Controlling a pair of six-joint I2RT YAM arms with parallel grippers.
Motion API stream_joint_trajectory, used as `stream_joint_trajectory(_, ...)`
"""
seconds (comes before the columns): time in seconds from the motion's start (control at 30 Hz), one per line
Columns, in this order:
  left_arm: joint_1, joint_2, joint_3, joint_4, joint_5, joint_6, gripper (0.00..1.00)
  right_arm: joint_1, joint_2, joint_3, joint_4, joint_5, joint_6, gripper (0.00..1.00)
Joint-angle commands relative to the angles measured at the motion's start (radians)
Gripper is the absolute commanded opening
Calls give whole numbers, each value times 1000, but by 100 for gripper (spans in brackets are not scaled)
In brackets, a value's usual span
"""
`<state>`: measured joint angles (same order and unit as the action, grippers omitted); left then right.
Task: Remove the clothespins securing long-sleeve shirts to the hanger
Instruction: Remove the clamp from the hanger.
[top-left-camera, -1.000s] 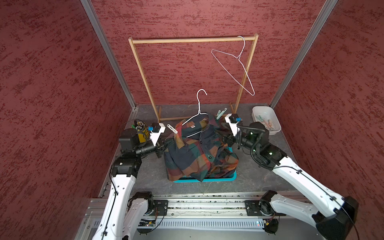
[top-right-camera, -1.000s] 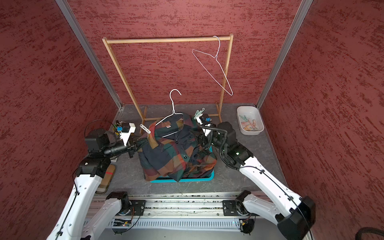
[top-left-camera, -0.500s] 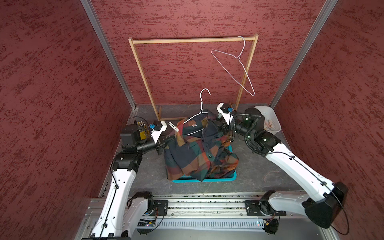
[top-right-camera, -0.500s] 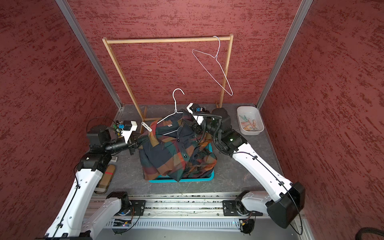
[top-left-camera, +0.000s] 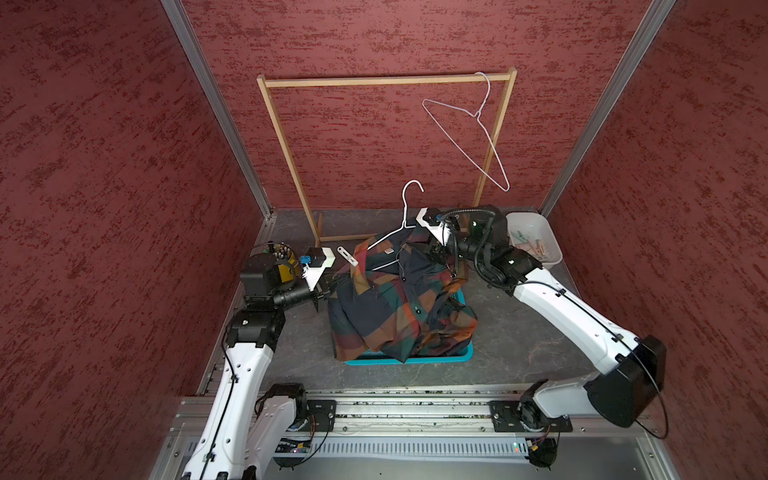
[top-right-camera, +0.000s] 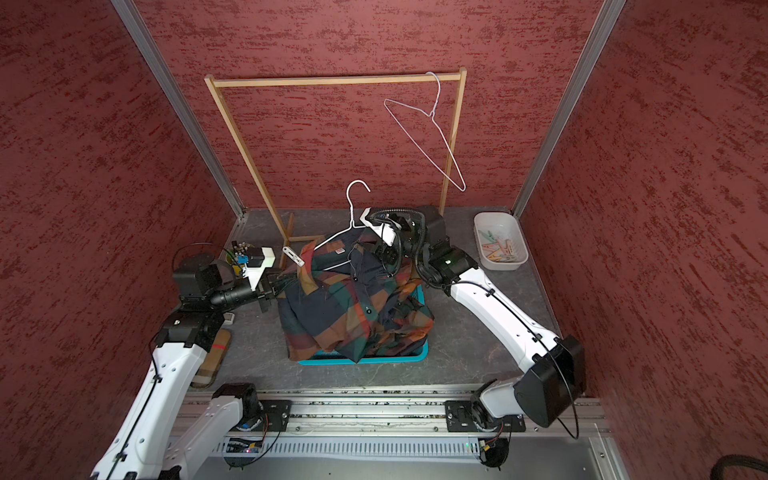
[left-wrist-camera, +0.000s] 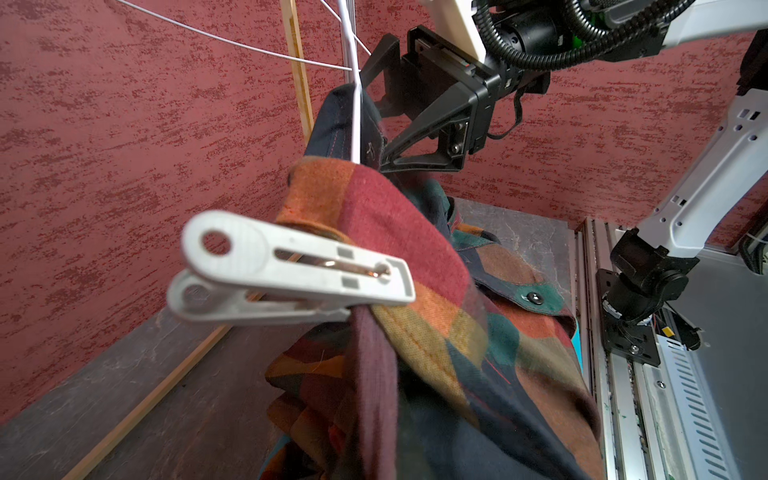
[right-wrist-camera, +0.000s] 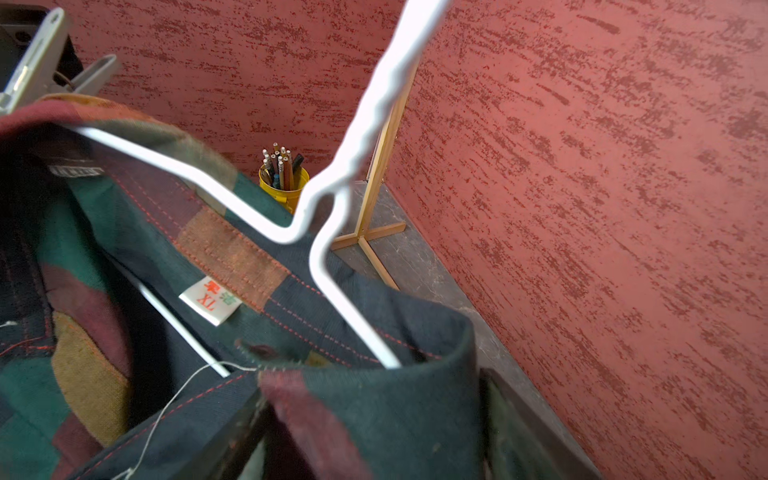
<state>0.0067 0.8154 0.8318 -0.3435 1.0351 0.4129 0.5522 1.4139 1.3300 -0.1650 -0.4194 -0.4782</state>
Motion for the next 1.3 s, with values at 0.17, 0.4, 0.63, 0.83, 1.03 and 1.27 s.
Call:
stream_joint_trajectory(0.17,-24,15,32,-31,-13,82,0,-10,34,76,-21,-57,-103,70)
stream_joint_trajectory(0.4,-34,19,44,-47,-29,97,0,-11,89,97,-45,-98,-142,42)
stream_joint_trajectory(0.63,-36,17,44,-40,-53,104,0,-11,90,93,-38,-131,-148,14)
stream_joint_trajectory(0.83,-34,4,33,3,-99,76,33,-8,45,43,12,-121,-146,0)
stream_joint_trajectory(1.03,-28,-32,15,15,-158,68,91,-9,-32,-25,91,-60,-135,0)
stream_joint_trajectory(1.27,8,-121,39,-84,-243,131,100,-9,-39,-36,60,9,-149,0)
